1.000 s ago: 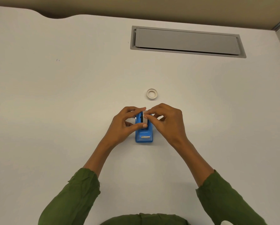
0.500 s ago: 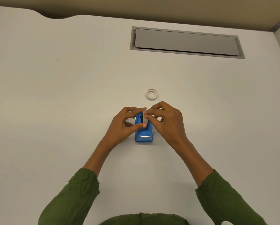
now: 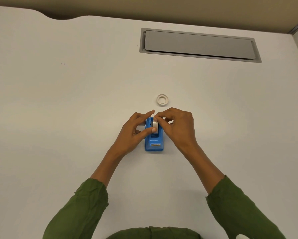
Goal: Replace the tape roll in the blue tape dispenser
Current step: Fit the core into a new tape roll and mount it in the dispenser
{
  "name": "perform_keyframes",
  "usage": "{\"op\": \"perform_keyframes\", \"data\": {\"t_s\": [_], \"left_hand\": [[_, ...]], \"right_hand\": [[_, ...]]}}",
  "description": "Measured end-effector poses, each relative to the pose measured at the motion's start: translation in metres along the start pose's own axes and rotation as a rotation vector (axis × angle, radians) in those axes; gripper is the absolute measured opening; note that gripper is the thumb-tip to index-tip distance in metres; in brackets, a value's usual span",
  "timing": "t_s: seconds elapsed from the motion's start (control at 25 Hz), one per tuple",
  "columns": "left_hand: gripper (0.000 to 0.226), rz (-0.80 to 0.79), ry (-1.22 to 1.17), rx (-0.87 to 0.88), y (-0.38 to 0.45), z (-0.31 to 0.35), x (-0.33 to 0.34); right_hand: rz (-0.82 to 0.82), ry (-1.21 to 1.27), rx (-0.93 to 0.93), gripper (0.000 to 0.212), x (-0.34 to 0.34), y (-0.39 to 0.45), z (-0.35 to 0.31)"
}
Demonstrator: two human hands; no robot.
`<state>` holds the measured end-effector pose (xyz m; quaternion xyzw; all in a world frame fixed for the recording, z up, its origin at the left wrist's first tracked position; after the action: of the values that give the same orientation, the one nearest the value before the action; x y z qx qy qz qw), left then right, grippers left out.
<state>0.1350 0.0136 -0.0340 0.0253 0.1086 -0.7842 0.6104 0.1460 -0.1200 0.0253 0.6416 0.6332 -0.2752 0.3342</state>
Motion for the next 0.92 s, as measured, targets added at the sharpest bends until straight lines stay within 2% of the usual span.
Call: {"op": "perform_keyframes", "data": {"t_s": [0.24,0.48,0.76,0.92], "left_hand": [[0.04,0.043,-0.002,0.005,-0.003,0.001,0.001],[0.051,-0.017,0.006,0.028,-0.004,0.005,0.0],[0.052,-0.039,0.001,0.037,-0.004,0.01,0.002],[0.056,-0.137,-0.009,0.029,-0.009,0.008,0.004]], "right_hand": [[-0.022,0.03,0.067,0.011,0.0,0.004,0.002],[0.059,-0.001,-0.08,0.012,-0.007,-0.016,-0.006],[0.127,-0.037,-0.18,0.011,-0.008,-0.039,-0.008],[0.132,-0.018,-0.209,0.011,-0.003,-0.052,-0.008]]}}
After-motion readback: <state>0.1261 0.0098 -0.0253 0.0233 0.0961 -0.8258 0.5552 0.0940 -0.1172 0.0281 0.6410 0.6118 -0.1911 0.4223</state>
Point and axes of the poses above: each hand's wrist, its own y-axis towards the middle knuckle, its own x-axis out of the palm, z = x × y, the point moved 10 cm from there along y, towards the middle knuckle, and after that the axes turned 9 degrees about -y, right-handed, at the moved point
